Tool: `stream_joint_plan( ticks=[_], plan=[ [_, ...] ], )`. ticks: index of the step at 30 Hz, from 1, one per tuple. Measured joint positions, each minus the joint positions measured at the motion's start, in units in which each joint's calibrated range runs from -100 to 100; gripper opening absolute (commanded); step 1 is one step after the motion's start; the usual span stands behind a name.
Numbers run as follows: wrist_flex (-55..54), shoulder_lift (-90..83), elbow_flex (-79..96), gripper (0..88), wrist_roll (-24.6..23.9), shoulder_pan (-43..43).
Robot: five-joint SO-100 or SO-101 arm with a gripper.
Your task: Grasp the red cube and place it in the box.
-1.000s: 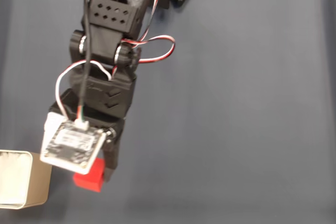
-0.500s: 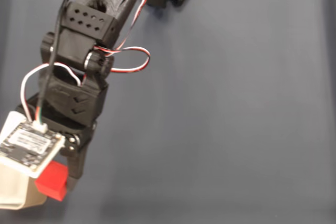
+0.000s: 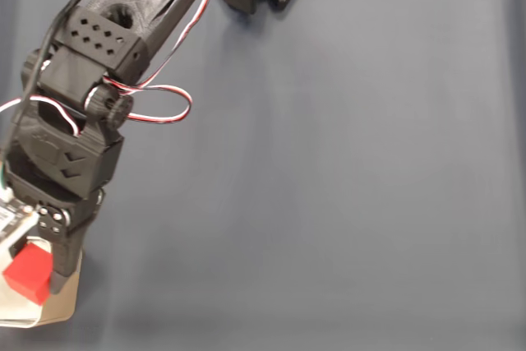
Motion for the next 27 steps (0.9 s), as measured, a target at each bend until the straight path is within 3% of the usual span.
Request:
stream_joint_plan(
  ticks=[27],
  plan=[
    [-6.2,3.8,-2.5,7.1,-2.0,3.1]
  ],
)
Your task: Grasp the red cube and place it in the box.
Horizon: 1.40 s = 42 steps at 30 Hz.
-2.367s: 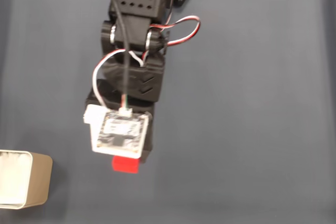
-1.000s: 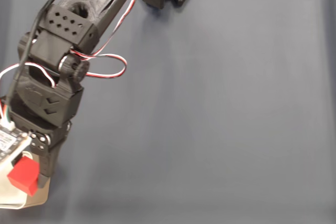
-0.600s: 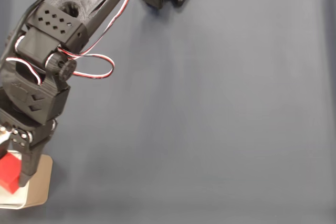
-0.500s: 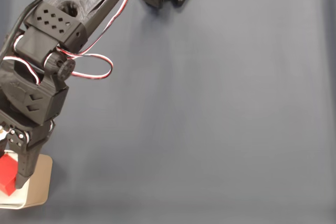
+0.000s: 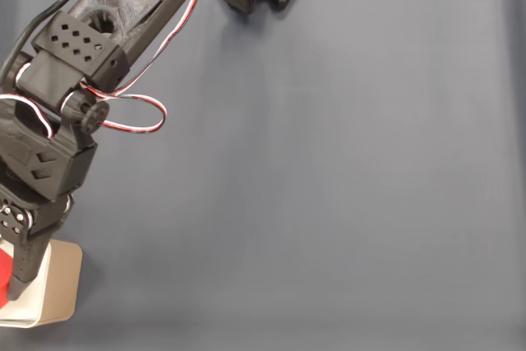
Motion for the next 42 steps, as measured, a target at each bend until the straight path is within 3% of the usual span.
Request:
stream_joint_plan(
  ticks=[32,42],
  plan=[
    [-3.7,2.2,0.0,7.8,2.8,2.2],
    [-2.8,2.2,0.0,51.1,2.6,2.2]
  ],
)
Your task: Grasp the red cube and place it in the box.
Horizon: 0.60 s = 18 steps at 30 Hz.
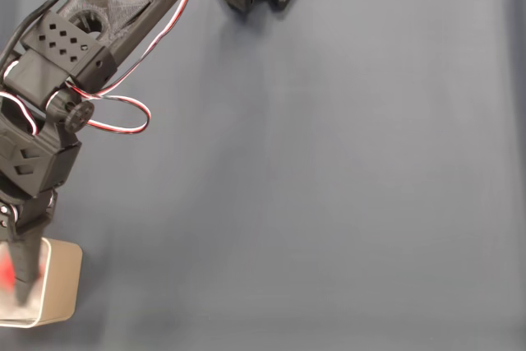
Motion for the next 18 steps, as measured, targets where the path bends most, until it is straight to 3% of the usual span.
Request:
stream_joint_plan(
  ticks=[5,18],
  plan=[
    [0.0,0.0,0.0,58.1,-0.6,0.1],
    [-0.2,-0.1,-0.5,59.2,-0.6,0.5]
  ],
)
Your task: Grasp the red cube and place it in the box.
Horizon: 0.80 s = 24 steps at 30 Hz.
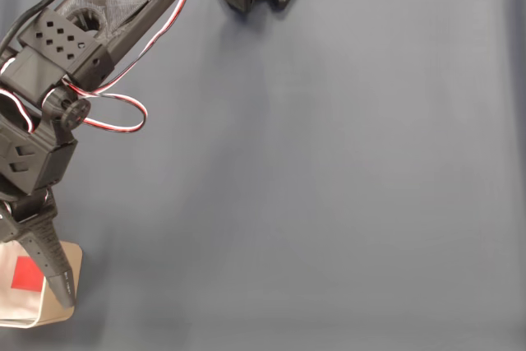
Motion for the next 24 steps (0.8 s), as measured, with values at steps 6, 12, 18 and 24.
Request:
stream_joint_plan(
  ticks=[6,12,18,24],
  plan=[
    [-1.4,0.0,0.0,59.2,0.0,0.3],
    [-1.7,0.0,0.0,59.2,0.0,0.2],
    [-1.7,0.0,0.0,59.2,0.0,0.7],
    [-1.7,0.0,0.0,59.2,0.0,0.7]
  ],
)
